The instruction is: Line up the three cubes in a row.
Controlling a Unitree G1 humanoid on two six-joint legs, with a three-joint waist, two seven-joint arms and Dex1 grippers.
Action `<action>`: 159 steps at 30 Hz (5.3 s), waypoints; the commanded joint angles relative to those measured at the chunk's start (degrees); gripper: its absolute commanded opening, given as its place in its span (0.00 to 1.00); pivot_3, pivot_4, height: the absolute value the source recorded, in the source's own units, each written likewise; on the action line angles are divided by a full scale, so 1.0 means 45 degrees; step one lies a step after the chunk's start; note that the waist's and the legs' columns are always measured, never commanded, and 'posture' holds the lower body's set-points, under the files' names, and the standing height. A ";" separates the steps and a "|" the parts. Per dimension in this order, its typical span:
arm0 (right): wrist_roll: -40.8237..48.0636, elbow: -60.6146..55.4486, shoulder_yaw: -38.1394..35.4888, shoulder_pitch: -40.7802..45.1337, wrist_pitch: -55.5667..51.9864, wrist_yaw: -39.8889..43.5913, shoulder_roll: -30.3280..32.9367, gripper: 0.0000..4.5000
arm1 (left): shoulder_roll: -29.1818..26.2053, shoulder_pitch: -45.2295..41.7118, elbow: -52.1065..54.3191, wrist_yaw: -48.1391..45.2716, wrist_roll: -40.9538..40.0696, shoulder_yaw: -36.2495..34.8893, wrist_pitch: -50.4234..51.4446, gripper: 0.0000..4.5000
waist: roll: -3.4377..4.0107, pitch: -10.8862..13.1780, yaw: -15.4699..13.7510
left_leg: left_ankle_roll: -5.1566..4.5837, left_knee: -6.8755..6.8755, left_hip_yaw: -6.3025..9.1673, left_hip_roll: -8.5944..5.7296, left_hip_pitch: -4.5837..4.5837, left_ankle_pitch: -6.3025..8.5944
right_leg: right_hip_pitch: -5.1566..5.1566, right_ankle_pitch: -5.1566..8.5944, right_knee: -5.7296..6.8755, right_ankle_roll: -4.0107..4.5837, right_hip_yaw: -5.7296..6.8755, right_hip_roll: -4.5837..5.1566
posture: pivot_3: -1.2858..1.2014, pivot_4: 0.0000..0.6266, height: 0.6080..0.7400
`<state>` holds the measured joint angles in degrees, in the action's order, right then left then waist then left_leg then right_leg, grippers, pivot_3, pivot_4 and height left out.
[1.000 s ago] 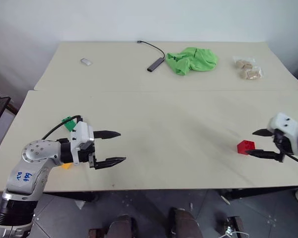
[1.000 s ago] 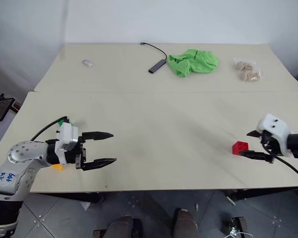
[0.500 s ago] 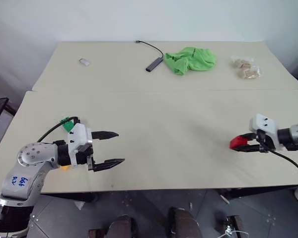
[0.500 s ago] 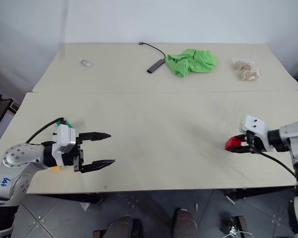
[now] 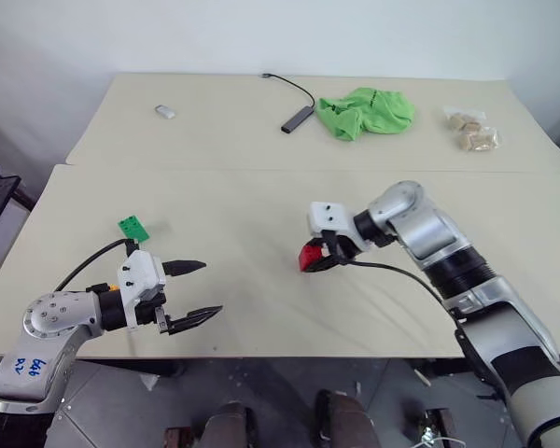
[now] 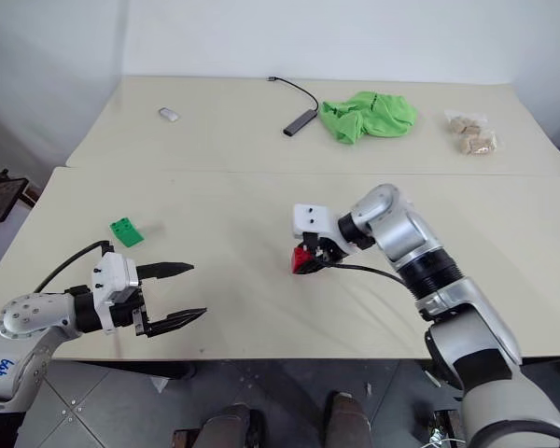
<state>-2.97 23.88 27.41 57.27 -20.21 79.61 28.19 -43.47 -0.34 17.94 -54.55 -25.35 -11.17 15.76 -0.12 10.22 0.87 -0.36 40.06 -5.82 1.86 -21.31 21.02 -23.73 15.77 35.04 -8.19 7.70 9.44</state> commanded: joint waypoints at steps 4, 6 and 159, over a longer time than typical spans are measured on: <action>-0.0668 -0.0109 0.0213 0.0393 -0.0533 -0.0404 -0.0267 0.34 | -0.0511 0.0591 0.0498 -0.0125 0.0929 0.0069 -0.0935 1.00 | 0.0002 -0.0001 0.0188 | 0.0006 -0.0011 0.0000 0.0012 0.0012 -0.0001 | 0.0004 0.0001 0.0006 0.0000 0.0015 -0.0009 | 0.52 0.24 1.00; -0.0828 -0.0105 0.0285 0.0353 -0.0797 -0.0524 -0.0340 0.34 | -0.0133 0.0304 0.0720 0.0305 0.0463 -0.0001 -0.0579 1.00 | 0.0002 -0.0001 0.0196 | 0.0007 -0.0018 -0.0006 0.0014 0.0023 -0.0001 | 0.0004 0.0001 0.0007 0.0000 0.0011 -0.0012 | 0.52 0.24 1.00; 0.7605 -0.5370 -0.5183 -0.7046 0.4232 0.1040 0.0367 1.00 | 0.1611 0.2803 -0.3481 0.0775 -0.0441 -0.5018 -0.1178 0.41 | -0.0061 0.0004 -0.0054 | -0.0020 0.0019 -0.0034 0.0036 0.0056 0.0042 | 0.0034 -0.0015 -0.0005 -0.0001 0.0017 -0.0010 | 0.52 0.24 1.00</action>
<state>30.80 1.82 5.77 25.74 -1.49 84.69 29.10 -35.19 12.86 2.48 -50.54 -27.08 -33.40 11.76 -0.40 10.24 0.63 -0.45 40.14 -5.98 2.02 -21.06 21.21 -23.58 15.70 35.01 -8.20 7.77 9.39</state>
